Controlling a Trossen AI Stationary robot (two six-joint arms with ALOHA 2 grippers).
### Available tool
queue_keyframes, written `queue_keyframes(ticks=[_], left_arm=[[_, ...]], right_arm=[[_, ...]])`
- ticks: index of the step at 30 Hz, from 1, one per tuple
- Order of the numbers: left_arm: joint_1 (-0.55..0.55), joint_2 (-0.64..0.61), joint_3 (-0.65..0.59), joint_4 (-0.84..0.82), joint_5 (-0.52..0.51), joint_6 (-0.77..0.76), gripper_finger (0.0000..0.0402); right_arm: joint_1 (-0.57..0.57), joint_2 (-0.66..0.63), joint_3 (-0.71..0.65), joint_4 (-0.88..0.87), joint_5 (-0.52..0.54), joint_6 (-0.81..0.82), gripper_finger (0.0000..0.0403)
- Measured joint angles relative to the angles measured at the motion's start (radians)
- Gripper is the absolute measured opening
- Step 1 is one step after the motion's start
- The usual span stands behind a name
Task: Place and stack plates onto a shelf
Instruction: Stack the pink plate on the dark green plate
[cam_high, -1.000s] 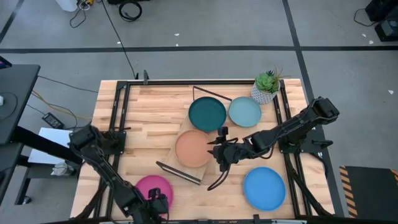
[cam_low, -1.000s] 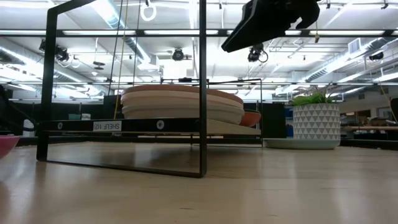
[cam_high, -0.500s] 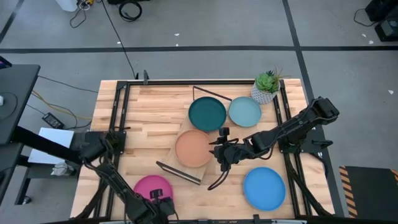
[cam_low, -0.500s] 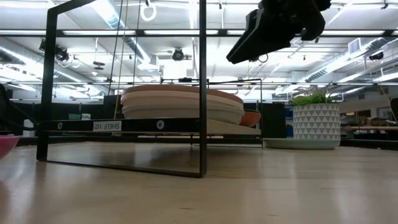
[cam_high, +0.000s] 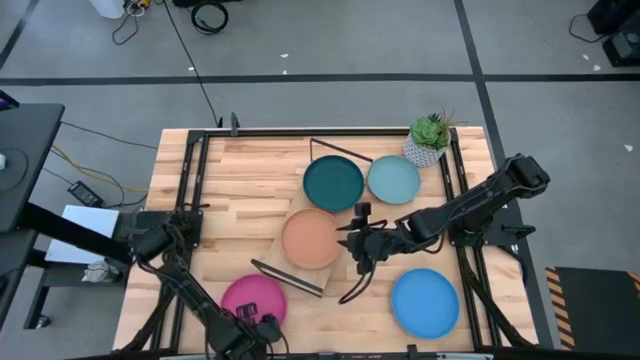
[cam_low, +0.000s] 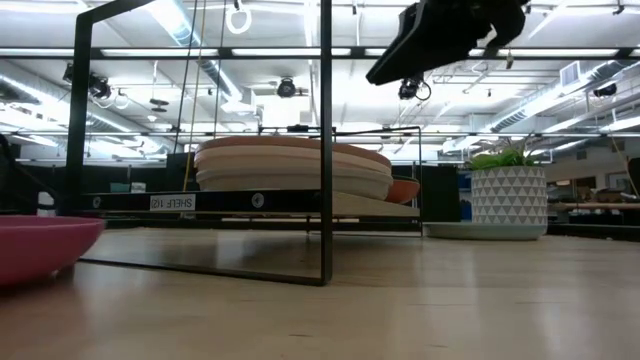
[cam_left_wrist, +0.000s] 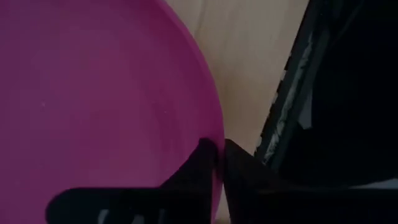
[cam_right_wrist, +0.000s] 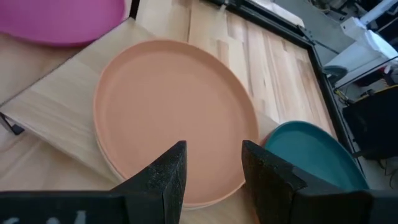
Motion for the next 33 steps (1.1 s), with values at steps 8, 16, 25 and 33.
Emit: queue_keyframes(ticks=[8,16,25,33], left_arm=[[-0.005,-0.153,-0.004,0.047,0.083,0.014,0.0017],[-0.018,-0.376,-0.004,0.149,0.129,0.063,0.0016],[0.060,-0.606,-0.003,0.399,0.009,0.476,0.0016],[0.311,-0.673,-0.002,0.265,-0.094,0.809,0.0016]], right_arm=[[0.015,-0.016,-0.011,0.014,-0.017,0.026,0.0160],[0.048,-0.016,-0.016,0.014,0.006,0.027,0.0160],[0.097,-0.017,-0.016,-0.083,0.082,0.099,0.0160],[0.197,-0.018,-0.016,-0.230,0.297,0.236,0.0160]])
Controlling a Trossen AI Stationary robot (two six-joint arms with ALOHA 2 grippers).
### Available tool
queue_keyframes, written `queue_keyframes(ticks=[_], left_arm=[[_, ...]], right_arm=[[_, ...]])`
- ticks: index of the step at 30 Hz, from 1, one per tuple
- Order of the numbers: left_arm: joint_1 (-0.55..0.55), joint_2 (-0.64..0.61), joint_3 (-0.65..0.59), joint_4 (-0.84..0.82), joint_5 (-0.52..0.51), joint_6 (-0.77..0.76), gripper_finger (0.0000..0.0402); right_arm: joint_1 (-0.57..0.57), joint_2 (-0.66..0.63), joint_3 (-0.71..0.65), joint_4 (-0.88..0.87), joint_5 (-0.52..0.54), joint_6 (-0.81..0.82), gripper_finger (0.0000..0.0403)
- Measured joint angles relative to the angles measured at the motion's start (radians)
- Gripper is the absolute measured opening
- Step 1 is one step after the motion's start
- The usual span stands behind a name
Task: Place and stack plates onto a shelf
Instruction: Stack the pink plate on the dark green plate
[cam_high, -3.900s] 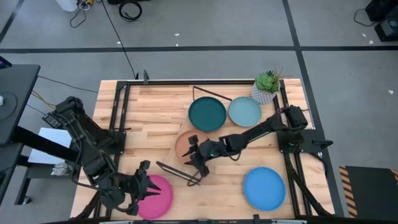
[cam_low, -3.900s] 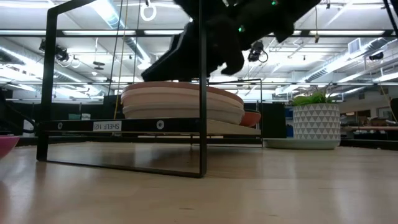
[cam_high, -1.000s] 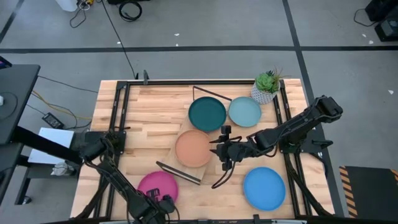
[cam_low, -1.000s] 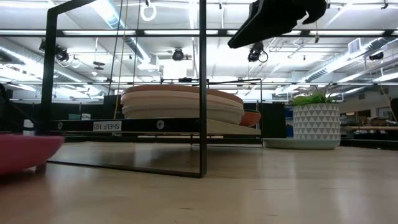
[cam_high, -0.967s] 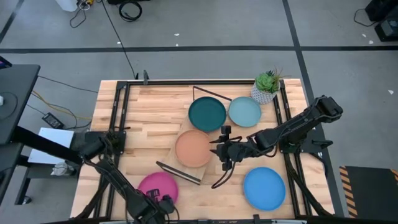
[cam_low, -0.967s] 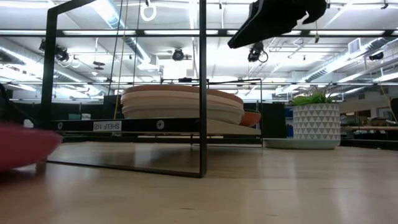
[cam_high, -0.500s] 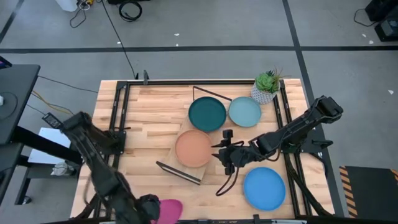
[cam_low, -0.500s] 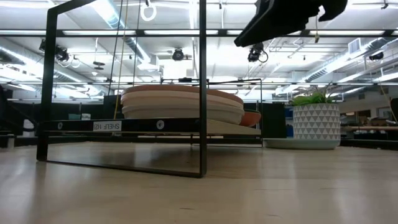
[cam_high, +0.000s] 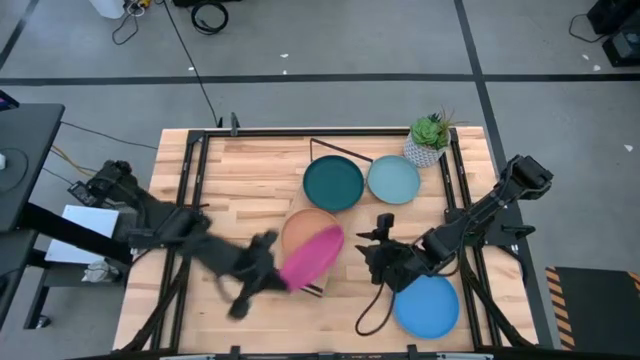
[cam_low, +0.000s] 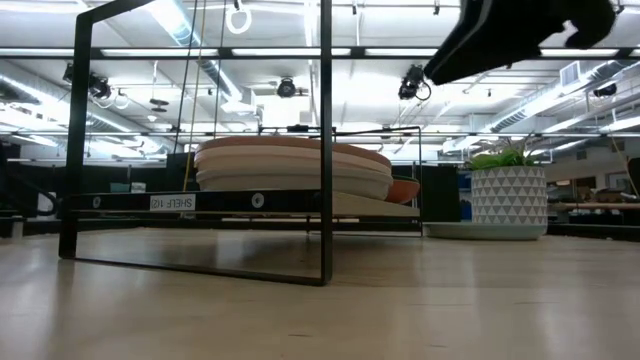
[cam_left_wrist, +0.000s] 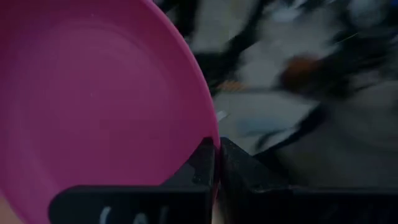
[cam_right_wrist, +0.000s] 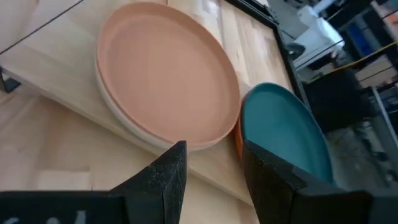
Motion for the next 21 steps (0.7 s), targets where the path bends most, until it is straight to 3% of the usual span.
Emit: queue_keyframes(ticks=[4,7,12,16,21], left_arm=[[0.142,0.023,-0.001,-0.176,-0.026,0.106,0.0020],[0.222,0.061,-0.002,-0.233,-0.038,0.268,0.0021],[0.306,0.110,-0.001,-0.355,0.032,0.582,0.0022],[0.364,0.154,-0.001,-0.461,0.029,0.671,0.0017],[0.382,0.203,-0.001,-0.453,0.027,0.787,0.0017]], right_arm=[[0.043,0.000,0.000,-0.030,0.059,0.000,0.0160],[0.058,-0.001,0.000,-0.012,0.102,-0.080,0.0160],[0.055,-0.001,0.000,0.123,0.186,-0.361,0.0180],[0.040,-0.001,0.000,0.326,0.201,-0.634,0.0225],[-0.009,0.017,0.002,0.493,0.185,-0.881,0.0278]])
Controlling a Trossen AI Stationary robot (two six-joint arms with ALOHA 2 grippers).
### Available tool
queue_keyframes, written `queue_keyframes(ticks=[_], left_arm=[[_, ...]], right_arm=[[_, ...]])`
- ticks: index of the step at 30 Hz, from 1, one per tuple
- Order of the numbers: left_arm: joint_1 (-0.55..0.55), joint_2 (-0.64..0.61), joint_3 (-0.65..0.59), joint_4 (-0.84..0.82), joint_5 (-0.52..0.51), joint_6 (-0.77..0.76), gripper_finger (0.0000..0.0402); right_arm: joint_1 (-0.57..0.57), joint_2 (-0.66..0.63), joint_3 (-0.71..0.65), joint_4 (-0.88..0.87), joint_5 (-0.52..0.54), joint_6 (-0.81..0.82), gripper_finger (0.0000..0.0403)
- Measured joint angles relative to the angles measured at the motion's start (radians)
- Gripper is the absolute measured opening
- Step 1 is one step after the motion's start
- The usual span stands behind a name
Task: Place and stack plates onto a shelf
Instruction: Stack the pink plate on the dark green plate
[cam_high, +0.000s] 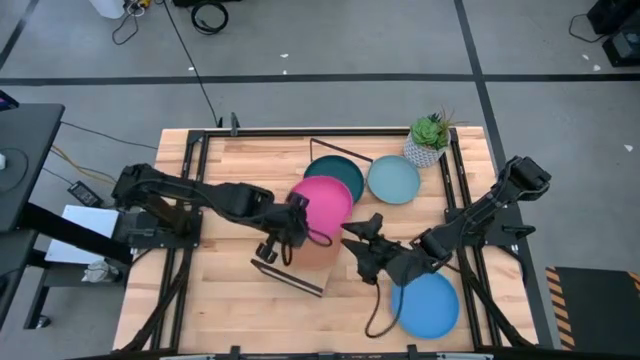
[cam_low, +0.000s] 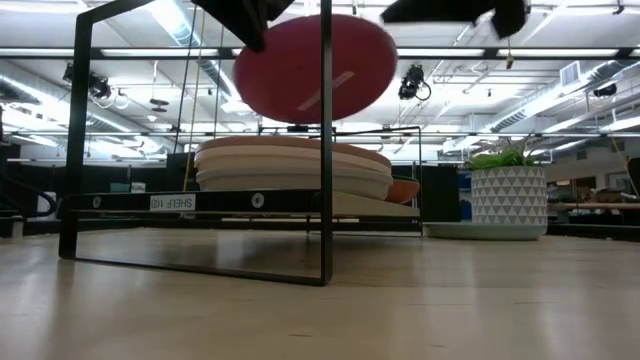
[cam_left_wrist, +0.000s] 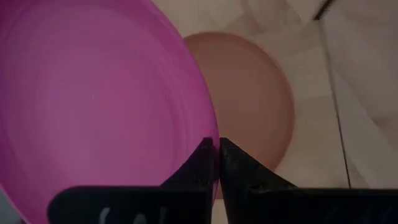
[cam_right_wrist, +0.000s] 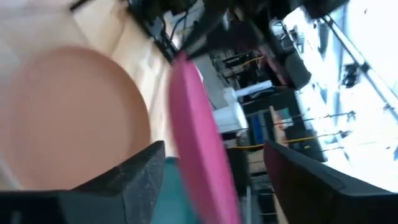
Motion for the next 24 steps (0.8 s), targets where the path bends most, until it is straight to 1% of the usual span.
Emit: queue_keyframes(ticks=[2,5,7,9,13,18,21,24], left_arm=[[-0.002,0.012,0.000,0.015,0.005,0.045,0.0017],[-0.008,0.014,-0.001,0.034,0.000,0.077,0.0017],[-0.008,0.013,0.000,0.060,-0.007,0.079,0.0017],[-0.009,0.008,0.000,0.044,-0.003,0.079,0.0017],[-0.013,0.006,0.000,0.045,-0.004,0.079,0.0018],[-0.012,0.006,0.000,0.046,-0.006,0.075,0.0020],[-0.013,0.005,0.001,0.045,-0.008,0.068,0.0030],[-0.013,0.004,0.002,0.049,-0.016,0.068,0.0046]], right_arm=[[-0.026,0.020,0.000,0.020,-0.012,-0.078,0.0288],[-0.061,0.058,0.000,0.032,-0.020,-0.164,0.0291],[-0.078,0.080,0.000,0.040,-0.006,-0.198,0.0286],[-0.090,0.098,0.000,0.069,0.020,-0.224,0.0275],[-0.110,0.115,0.000,0.137,0.038,-0.272,0.0233],[-0.121,0.116,-0.002,0.134,0.035,-0.241,0.0168],[-0.118,0.117,-0.002,0.128,0.019,-0.251,0.0136],[-0.118,0.117,-0.003,0.118,0.020,-0.242,0.0115]])
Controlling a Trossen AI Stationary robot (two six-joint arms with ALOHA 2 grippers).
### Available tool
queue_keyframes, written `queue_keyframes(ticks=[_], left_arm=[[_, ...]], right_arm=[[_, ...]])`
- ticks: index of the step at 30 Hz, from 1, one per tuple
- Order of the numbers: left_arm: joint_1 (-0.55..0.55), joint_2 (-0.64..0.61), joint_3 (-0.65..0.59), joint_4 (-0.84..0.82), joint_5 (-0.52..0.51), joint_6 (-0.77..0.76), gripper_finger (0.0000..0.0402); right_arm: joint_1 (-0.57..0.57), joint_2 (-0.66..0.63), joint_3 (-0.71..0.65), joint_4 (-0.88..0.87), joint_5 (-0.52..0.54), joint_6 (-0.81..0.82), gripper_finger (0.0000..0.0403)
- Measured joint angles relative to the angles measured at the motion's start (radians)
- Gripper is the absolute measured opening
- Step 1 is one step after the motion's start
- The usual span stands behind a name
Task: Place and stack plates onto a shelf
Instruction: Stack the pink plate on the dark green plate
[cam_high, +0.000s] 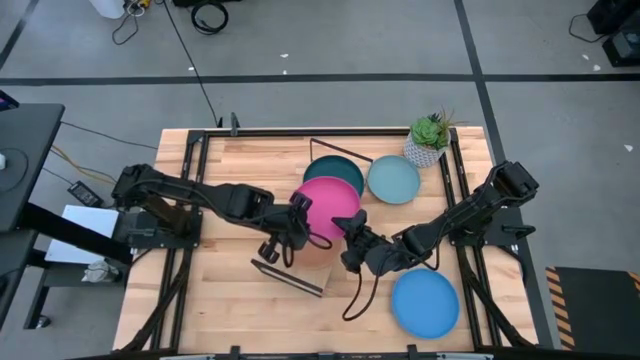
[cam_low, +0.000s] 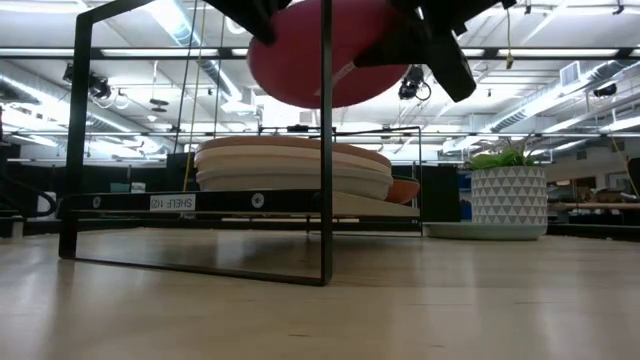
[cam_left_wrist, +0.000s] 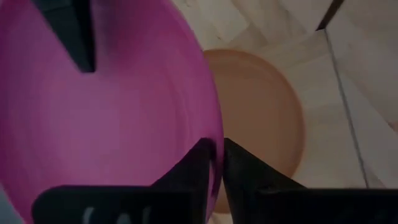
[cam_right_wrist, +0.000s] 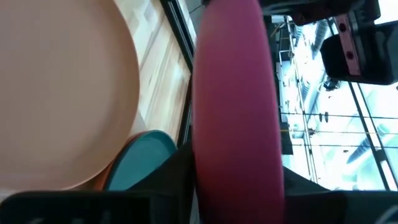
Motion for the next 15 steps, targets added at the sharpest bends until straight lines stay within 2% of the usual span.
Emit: queue_keyframes(ticks=[10,15], left_arm=[[-0.016,-0.070,-0.001,0.033,-0.146,-0.110,0.0140],[-0.040,-0.126,-0.001,0.059,-0.228,-0.189,0.0156]], right_arm=[[-0.001,-0.001,0.001,-0.128,0.044,0.153,0.0102],[-0.056,-0.002,0.001,-0.187,-0.044,0.245,0.0101]])
